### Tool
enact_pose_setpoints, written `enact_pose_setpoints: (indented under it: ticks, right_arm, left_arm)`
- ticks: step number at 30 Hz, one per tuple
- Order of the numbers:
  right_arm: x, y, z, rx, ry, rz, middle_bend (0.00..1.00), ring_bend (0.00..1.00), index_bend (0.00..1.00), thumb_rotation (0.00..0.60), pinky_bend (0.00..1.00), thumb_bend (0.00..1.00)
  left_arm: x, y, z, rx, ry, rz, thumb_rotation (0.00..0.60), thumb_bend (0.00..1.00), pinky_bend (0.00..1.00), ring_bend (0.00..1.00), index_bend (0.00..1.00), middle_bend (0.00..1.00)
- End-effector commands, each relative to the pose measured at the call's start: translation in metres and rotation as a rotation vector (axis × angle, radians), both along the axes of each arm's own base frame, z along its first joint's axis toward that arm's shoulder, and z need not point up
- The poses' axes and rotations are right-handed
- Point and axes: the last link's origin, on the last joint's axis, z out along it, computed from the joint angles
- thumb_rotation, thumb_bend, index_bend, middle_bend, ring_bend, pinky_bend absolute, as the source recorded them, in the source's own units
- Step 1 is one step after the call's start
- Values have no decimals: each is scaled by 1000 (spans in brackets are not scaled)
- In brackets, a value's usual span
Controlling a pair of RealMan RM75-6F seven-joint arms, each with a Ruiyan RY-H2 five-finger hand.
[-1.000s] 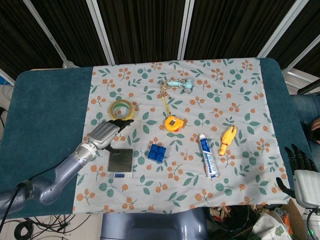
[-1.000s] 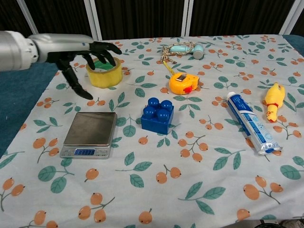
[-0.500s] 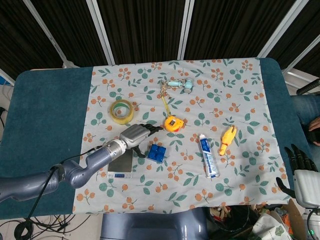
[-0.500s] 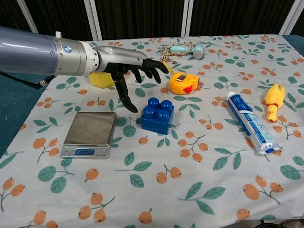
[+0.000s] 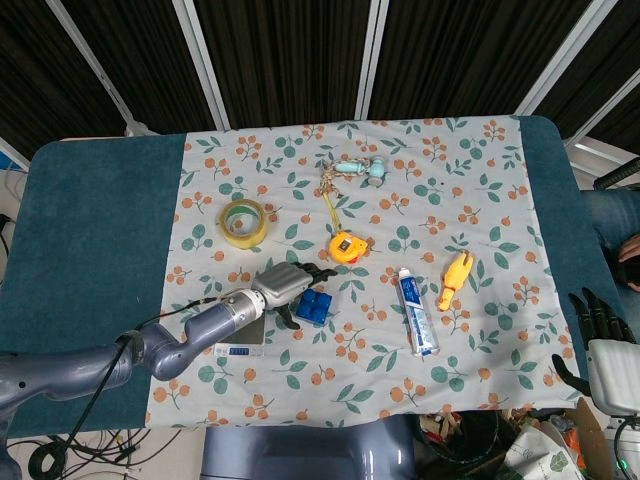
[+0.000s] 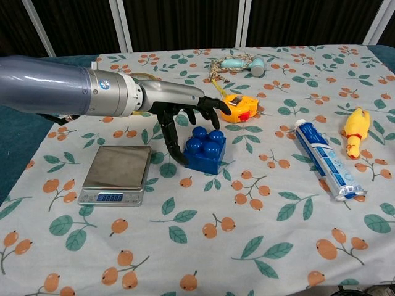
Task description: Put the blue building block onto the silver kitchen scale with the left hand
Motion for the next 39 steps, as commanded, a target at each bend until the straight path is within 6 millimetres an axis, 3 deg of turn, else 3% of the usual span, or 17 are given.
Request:
enact_pose_setpoints:
  ticks: [1,5,11,20,25,29,39]
  right_arm:
    - [0,0,0,0,0,1,0,71,0,600,183,215]
    - [0,0,0,-1,-1,-1,0,71,0,600,183,214]
    - [0,0,0,1,-4,-2,0,71,0,600,183,214]
    - [0,0,0,4,-6,-5,0,71,0,600,183,215]
    - [0,0,0,4,-7,-8,0,71,0,600,183,215]
    - [-1,0,1,4,-7,-11,0,71,0,600,183,214]
    - [-1,0,0,6,-4,-15,0,71,0,600,183,215]
  left_arm:
    - [-1,-2,-5,-1,14,-19,600,0,195,127,40,220]
    - [0,-4,-9,23,-13,-33,600,7,279,237,143,327]
    - [1,-4,-10,73,-48,-74,600,208,355,292,257,436]
    - [0,3,-1,131,-91,-78,600,234,366,302,291,451]
    - [0,9,23,188,-160,-72,600,234,367,302,291,437]
    - [-12,11,50,216,-153,-77,600,234,366,301,290,430]
    - [-75,-16,106,163,-85,46,600,233,366,302,289,423]
